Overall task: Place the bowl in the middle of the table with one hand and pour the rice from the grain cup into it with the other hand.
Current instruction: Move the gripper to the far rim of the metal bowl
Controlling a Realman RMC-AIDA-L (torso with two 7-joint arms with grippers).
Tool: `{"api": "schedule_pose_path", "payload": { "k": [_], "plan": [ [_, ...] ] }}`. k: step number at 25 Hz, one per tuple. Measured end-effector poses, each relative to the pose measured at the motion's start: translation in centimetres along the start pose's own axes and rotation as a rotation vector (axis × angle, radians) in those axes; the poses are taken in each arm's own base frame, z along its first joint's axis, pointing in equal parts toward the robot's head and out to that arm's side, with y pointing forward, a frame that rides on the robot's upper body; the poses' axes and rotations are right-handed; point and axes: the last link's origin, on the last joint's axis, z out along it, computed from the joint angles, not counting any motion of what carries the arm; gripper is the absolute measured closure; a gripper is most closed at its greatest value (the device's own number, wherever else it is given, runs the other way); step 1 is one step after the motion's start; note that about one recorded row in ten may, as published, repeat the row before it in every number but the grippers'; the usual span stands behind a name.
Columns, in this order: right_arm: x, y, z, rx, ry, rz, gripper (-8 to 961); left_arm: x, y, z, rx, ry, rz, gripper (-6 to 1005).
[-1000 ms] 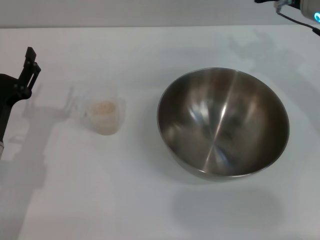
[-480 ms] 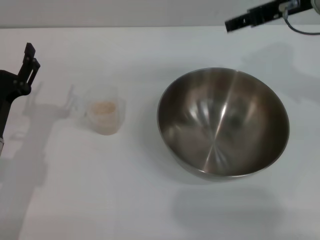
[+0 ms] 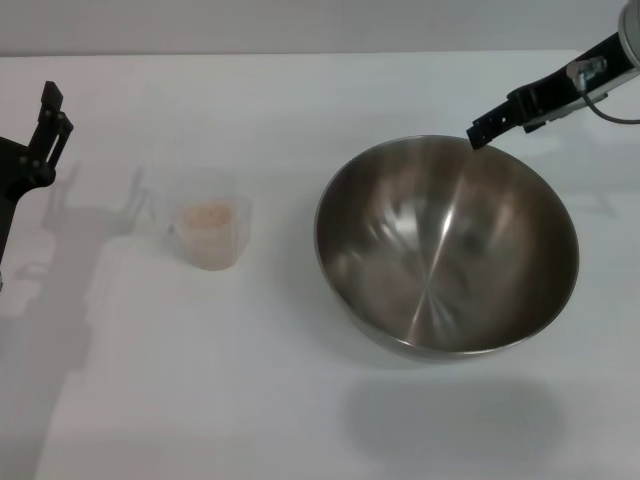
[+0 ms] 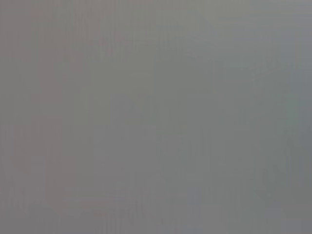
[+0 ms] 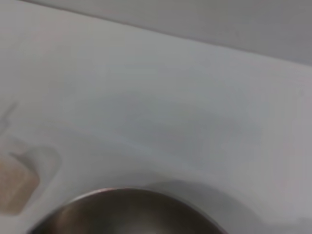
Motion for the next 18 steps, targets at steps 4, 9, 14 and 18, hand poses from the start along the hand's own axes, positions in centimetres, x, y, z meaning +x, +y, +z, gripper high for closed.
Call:
{"api": "schedule_pose_path", "payload": {
  "k": [4, 9, 14, 18],
  "plan": [
    [0.3, -0.3, 0.5, -0.005, 0.022, 0.006, 195, 0.0, 0.1, 0.2, -0.004, 0.002, 0.001, 183],
    [0.7, -0.9, 0.8, 0.010, 0.040, 0.006, 195, 0.1, 0.2, 0.4, -0.007, 0.007, -0.002, 184],
    [1.4, -1.2, 1.7, 0.001, 0.078, 0.003, 195, 0.1, 0.4, 0.5, -0.009, 0.008, -0.004, 184],
    [2.0, -1.2, 2.5, -0.013, 0.100, 0.000, 196, 0.2, 0.4, 0.5, -0.009, 0.010, -0.009, 184]
  ]
}}
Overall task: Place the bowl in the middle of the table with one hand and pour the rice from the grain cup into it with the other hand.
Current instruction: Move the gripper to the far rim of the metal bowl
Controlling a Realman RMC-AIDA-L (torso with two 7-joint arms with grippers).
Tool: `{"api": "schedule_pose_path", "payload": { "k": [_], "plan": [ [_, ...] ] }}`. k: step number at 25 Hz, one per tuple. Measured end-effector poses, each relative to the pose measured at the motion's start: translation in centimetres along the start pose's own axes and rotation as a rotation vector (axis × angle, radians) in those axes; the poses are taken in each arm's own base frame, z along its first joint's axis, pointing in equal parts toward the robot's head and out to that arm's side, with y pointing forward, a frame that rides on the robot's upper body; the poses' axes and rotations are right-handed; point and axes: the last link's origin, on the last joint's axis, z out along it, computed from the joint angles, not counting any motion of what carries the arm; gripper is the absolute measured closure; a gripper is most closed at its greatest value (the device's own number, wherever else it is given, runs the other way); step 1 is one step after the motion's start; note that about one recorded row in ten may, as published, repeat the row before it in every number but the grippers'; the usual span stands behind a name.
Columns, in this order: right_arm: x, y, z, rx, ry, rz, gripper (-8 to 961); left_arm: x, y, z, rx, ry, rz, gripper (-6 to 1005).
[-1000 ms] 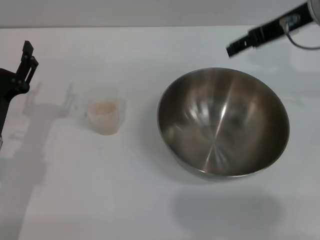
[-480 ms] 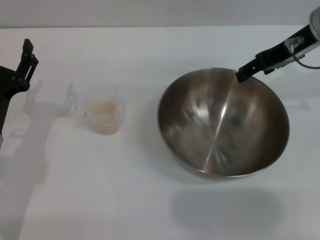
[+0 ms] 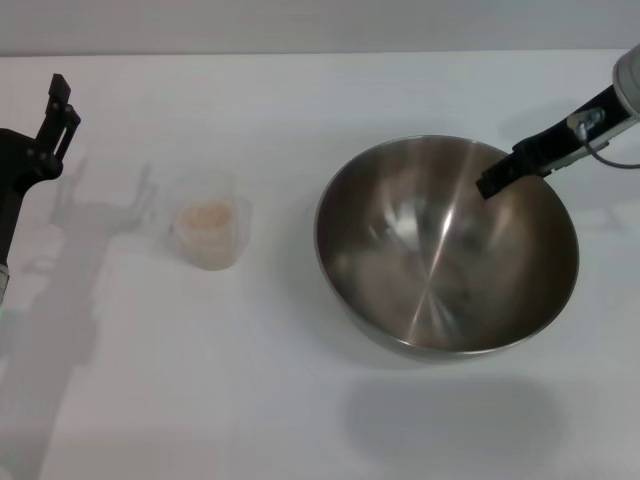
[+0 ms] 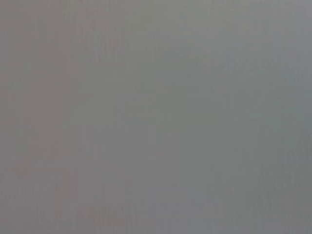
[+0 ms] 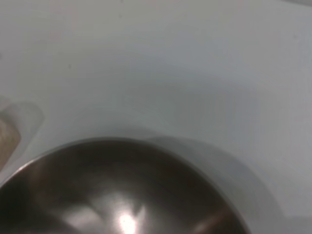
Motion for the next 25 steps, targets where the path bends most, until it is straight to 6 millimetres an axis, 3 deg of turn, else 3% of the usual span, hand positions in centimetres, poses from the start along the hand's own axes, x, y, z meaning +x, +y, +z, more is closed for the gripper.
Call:
{"api": "schedule_pose_path", "payload": {
  "k": [16, 21, 25],
  "plan": [
    [1.0, 0.1, 1.4, -0.013, 0.046, -0.013, 197, 0.0, -0.1, -0.2, 0.003, 0.002, -0.001, 186],
    [1.4, -0.3, 2.0, -0.004, 0.079, -0.014, 356, 0.0, -0.1, -0.2, 0.004, 0.000, 0.000, 186],
    [1.5, -0.4, 2.1, 0.027, 0.079, -0.025, 614, 0.0, -0.1, -0.3, 0.006, -0.001, 0.000, 186]
  ]
}}
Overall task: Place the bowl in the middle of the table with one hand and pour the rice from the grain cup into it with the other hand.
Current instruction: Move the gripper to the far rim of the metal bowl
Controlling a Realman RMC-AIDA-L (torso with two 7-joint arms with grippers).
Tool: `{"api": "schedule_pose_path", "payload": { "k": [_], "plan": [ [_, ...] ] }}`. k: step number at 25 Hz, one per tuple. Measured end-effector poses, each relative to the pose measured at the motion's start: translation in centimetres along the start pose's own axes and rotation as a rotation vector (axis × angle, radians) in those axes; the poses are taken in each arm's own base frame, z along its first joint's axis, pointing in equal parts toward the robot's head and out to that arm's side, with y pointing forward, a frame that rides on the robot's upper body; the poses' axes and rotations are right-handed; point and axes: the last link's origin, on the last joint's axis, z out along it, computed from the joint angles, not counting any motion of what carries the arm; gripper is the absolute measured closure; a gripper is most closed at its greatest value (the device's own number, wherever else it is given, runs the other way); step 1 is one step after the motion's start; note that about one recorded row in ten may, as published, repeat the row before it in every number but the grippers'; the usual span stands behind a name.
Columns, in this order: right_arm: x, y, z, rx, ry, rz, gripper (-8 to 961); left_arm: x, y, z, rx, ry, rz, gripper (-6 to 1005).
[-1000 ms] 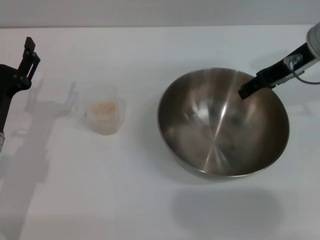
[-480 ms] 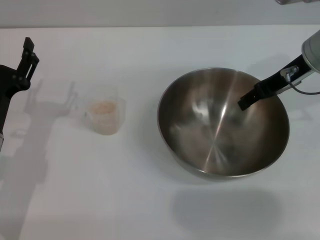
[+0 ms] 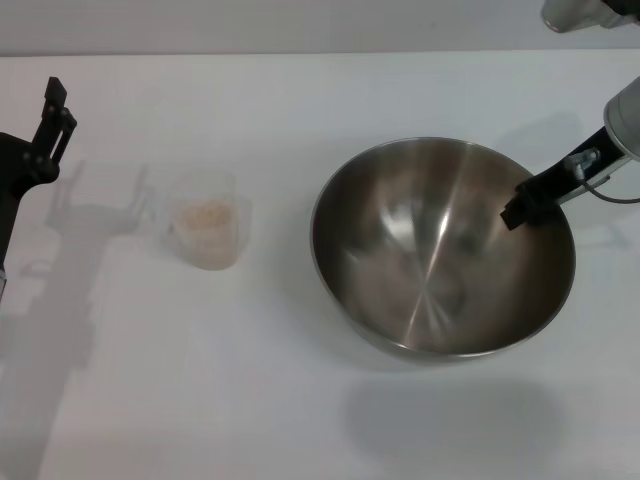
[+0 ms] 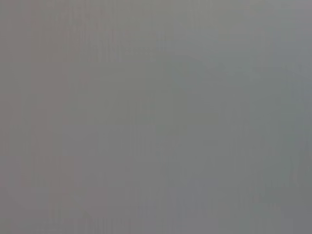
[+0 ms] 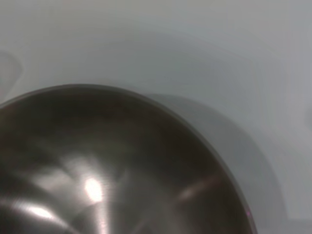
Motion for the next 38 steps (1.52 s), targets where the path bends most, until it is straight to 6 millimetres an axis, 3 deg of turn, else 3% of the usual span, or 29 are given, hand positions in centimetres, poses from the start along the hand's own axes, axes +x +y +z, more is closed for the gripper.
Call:
{"api": "schedule_pose_path", "payload": {
  "k": [4, 9, 16, 30, 38],
  "plan": [
    [0.0, 0.0, 0.0, 0.008, -0.014, -0.018, 802, 0.0, 0.0, 0.0, 0.000, 0.002, 0.000, 187],
    [-0.2, 0.1, 0.0, 0.010, -0.023, -0.028, 904, 0.0, 0.0, 0.0, 0.000, 0.002, 0.000, 187],
    [-0.5, 0.3, -0.1, 0.009, -0.043, -0.043, 923, 0.0, -0.1, 0.0, 0.000, 0.002, 0.002, 188],
    [-2.9, 1.9, -3.0, -0.013, -0.219, -0.091, 935, 0.2, -0.1, 0.0, 0.000, 0.011, 0.004, 189],
    [-4.3, 2.5, -2.2, -0.017, -0.232, -0.105, 933, 0.4, -0.2, 0.0, 0.000, 0.026, 0.008, 189]
  ]
}}
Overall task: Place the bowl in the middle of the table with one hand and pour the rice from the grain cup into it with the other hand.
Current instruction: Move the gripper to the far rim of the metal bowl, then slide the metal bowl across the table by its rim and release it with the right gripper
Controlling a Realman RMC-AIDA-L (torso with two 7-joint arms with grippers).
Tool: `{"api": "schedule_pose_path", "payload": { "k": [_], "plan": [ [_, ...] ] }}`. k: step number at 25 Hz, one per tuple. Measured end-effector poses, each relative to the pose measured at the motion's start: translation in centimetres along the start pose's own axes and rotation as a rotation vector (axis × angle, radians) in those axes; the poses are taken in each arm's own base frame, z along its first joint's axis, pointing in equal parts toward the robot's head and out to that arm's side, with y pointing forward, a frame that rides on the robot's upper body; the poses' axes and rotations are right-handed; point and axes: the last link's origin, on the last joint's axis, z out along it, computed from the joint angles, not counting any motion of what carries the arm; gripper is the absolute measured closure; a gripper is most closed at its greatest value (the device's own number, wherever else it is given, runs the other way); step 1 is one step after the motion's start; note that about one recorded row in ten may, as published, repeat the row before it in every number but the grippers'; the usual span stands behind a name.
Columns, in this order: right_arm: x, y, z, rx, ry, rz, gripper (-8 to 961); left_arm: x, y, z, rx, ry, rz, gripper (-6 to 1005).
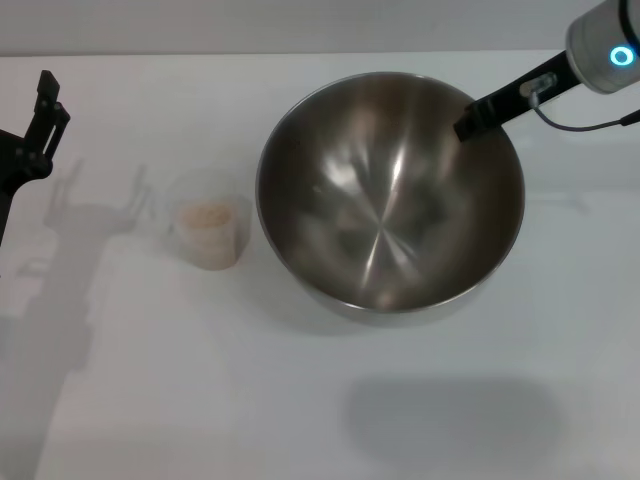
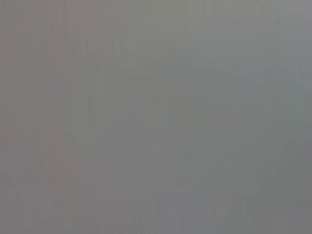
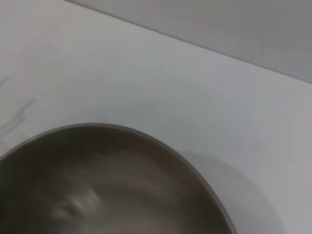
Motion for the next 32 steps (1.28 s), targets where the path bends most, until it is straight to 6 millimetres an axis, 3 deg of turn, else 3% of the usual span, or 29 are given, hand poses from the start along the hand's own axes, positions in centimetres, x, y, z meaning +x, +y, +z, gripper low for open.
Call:
{"api": "schedule_pose_path", "payload": {
  "k": [9, 23, 32],
  "plan": [
    [0.4, 0.2, 2.4, -0.026, 0.052, 0.007, 930, 0.0, 0.0, -0.1, 0.002, 0.003, 0.001, 190],
    [0.4, 0.4, 2.9, -0.025, 0.059, -0.006, 925, 0.0, 0.0, -0.1, 0.001, 0.002, 0.000, 191],
    [-0.2, 0.9, 2.6, -0.004, 0.051, -0.059, 719, 0.0, 0.0, 0.0, 0.001, 0.002, -0.001, 192]
  ]
}}
